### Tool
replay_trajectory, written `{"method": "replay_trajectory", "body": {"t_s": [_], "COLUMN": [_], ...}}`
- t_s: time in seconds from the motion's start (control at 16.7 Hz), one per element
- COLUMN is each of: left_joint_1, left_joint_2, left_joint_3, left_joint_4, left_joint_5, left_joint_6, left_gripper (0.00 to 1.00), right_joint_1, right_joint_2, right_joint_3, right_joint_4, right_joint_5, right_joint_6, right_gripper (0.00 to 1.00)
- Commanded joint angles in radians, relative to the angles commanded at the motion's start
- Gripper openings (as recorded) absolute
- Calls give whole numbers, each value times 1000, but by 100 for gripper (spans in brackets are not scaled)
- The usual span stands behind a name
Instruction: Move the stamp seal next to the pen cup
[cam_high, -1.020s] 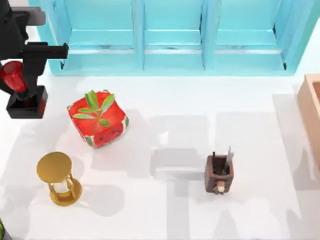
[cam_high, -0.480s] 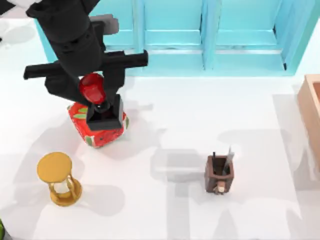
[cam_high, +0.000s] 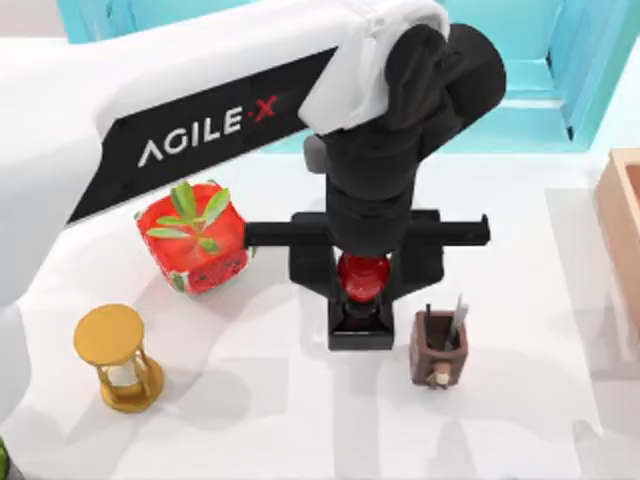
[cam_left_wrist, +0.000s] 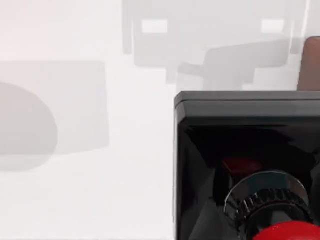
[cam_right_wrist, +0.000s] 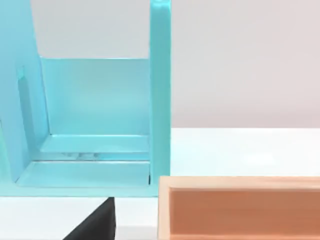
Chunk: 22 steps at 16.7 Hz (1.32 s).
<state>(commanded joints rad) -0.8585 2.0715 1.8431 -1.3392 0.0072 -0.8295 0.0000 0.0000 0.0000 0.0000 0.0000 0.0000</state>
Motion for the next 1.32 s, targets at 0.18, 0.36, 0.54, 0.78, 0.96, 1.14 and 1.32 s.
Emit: {"method": "replay_trajectory", "body": {"t_s": [0.18,0.36,0.54,0.78,0.96,1.14,1.32], "left_joint_1": [-4,-1,-2,-3,-3,-3,-3], "left_joint_2": [5,3,4,6,6,6,6], "left_joint_3": [4,-14,-43,-54,-54,-54,-54], "left_joint_4": [-2,13,45,56,56,56,56], "left_joint_5": [-4,-2,-4,-4,-4,-4,-4], "left_joint_6": [-5,-3,-4,-4,-4,-4,-4], "left_gripper": [0,0,0,0,23,45,68], "right_joint_1": [0,0,0,0,0,0,0], "right_joint_2": [0,0,0,0,0,0,0], "right_joint_3": [0,0,0,0,0,0,0], "right_joint_4": [0,0,0,0,0,0,0], "right_joint_5": [0,0,0,0,0,0,0], "right_joint_6": [0,0,0,0,0,0,0], "right_gripper": [100,100,100,100,100,100,100]}}
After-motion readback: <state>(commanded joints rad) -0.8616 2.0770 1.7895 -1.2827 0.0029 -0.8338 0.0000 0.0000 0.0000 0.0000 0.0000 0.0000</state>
